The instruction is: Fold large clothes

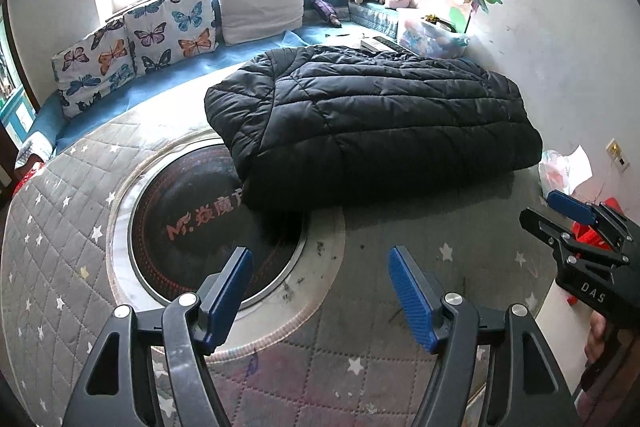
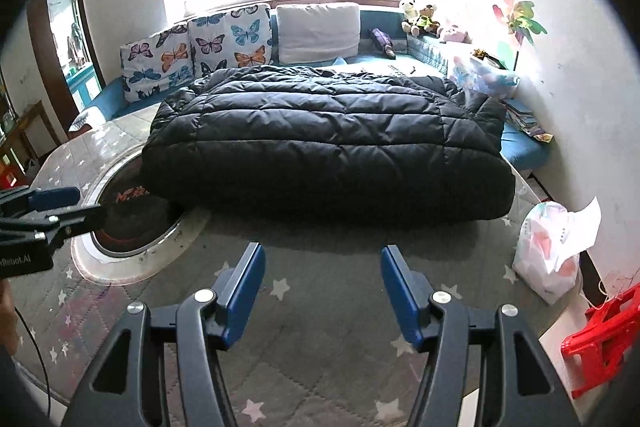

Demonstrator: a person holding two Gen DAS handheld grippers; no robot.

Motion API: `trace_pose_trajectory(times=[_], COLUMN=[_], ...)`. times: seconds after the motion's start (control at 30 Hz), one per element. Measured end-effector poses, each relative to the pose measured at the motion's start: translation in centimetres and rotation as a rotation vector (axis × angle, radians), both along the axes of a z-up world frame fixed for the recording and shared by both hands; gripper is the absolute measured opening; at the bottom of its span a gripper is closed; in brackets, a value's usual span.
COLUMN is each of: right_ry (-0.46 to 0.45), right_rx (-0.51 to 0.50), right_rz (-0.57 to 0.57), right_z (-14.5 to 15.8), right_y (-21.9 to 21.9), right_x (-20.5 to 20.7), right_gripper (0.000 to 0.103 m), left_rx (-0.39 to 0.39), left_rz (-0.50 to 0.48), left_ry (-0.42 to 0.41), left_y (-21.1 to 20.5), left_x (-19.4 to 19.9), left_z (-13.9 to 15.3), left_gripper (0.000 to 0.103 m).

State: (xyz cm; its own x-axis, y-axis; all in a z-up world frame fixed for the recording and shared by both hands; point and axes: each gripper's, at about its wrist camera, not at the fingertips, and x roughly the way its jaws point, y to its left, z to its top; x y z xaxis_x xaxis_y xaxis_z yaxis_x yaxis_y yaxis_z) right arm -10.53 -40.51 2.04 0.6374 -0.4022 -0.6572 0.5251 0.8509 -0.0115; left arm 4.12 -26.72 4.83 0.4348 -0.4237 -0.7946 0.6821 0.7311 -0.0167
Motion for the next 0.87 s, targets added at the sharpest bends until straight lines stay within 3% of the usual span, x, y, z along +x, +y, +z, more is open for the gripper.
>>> trace_pose_trajectory(times=[0.87], right_ry=[-0.002], right_rx=[-0.02], right_rz=[0.008], right_z=[0.2], right_y=[1.8], right_x=[-0.1], right_gripper=[0.066], left_rx=[-0.009], left_rz=[0.005], left_ry=[-0.022], left_y=[1.1], left_x=[-1.2], left_z=[-1.1], left_gripper=[0.074])
